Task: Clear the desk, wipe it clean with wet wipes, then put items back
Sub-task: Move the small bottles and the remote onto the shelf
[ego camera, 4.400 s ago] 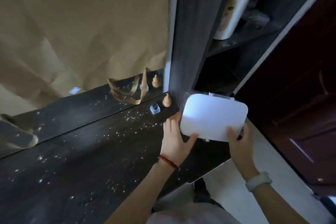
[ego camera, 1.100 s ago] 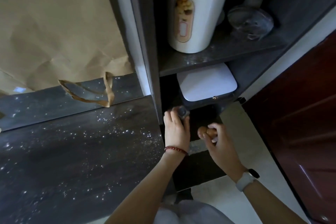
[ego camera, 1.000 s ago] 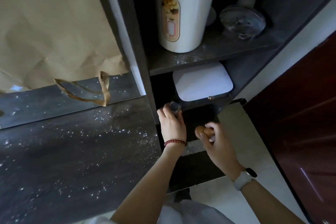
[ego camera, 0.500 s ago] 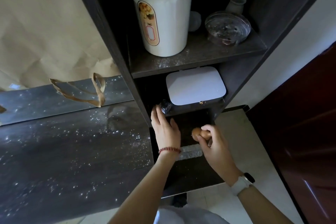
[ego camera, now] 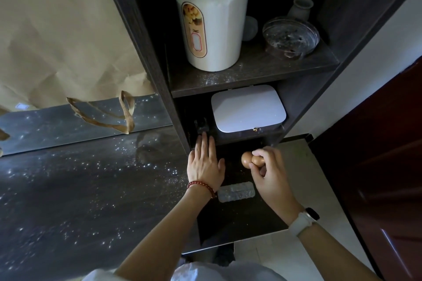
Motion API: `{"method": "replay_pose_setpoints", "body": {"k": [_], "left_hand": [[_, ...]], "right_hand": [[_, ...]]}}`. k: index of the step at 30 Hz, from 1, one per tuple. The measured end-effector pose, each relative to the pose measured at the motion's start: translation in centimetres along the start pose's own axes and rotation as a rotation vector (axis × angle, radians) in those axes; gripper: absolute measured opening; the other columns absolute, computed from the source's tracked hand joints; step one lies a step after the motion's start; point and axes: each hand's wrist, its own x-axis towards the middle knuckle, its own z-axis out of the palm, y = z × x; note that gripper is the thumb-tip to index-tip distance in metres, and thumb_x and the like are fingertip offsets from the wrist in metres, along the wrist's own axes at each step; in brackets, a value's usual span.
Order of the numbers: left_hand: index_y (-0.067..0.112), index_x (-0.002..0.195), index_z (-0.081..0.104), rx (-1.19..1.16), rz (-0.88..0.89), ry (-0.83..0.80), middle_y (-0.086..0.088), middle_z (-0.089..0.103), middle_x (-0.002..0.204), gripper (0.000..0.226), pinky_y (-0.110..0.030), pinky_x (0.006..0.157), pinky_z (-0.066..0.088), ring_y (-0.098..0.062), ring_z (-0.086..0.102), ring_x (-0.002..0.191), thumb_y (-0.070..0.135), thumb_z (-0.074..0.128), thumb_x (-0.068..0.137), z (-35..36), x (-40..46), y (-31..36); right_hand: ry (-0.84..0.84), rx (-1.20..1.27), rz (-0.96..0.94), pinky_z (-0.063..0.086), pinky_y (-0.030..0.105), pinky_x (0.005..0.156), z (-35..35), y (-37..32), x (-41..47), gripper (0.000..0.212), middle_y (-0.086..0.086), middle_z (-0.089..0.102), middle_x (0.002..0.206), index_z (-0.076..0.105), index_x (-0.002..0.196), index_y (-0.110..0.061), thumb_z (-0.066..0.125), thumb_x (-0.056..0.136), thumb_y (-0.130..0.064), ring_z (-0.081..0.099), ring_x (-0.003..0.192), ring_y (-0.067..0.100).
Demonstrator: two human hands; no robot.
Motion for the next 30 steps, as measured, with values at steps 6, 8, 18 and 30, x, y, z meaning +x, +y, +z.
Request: {"method": "replay_pose_setpoints", "body": {"k": [6, 8, 18, 30], "left_hand": [[0.007, 0.132, 0.039, -0.035, 0.079, 0.103, -0.015, 0.040, 0.142, 0.054, -0.043, 0.104, 0.037, -0.029, 0.033, 0.134, 0.029, 0.040, 0.082, -0.5, -2.9, -1.9], [0.009, 0.123, 0.049, -0.053, 0.079, 0.146, -0.012, 0.055, 0.130, 0.051, -0.043, 0.094, 0.046, -0.028, 0.048, 0.124, 0.030, 0.037, 0.079, -0.5, -4.4, -3.1], [0.006, 0.137, 0.028, -0.313, -0.101, 0.290, -0.016, 0.048, 0.134, 0.065, -0.044, 0.099, 0.039, -0.032, 0.045, 0.124, 0.033, 0.034, 0.079, -3.2, -4.1, -5.4], [0.011, 0.143, 0.008, -0.422, -0.046, 0.179, -0.010, 0.026, 0.149, 0.073, -0.042, 0.107, 0.033, -0.025, 0.031, 0.134, 0.023, 0.044, 0.081, -2.5, -4.2, -5.3]], "right_hand": [[-0.067, 0.021, -0.156, 0.045, 0.010, 0.074, 1.0, -4.6, 4.2, 0.033, 0.012, 0.054, 0.108, 0.054, 0.107, -0.009, 0.068, 0.078, -0.004, 0.054, 0.080, 0.015], [-0.118, -0.071, -0.223, 0.050, 0.031, 0.077, 1.9, -5.6, 5.8, 0.035, 0.011, 0.059, 0.107, 0.055, 0.109, -0.008, 0.069, 0.077, -0.007, 0.058, 0.090, 0.024], [-0.149, -0.550, -0.377, 0.026, 0.035, 0.068, 8.0, -7.0, 9.5, 0.045, 0.011, 0.064, 0.074, 0.060, 0.091, -0.004, 0.081, 0.051, -0.006, 0.060, 0.074, 0.032], [-0.006, -0.248, -0.291, 0.028, 0.038, 0.099, 6.0, -6.3, 5.9, 0.059, 0.012, 0.051, 0.129, 0.039, 0.130, -0.012, 0.065, 0.078, -0.026, 0.036, 0.122, 0.020]]}}
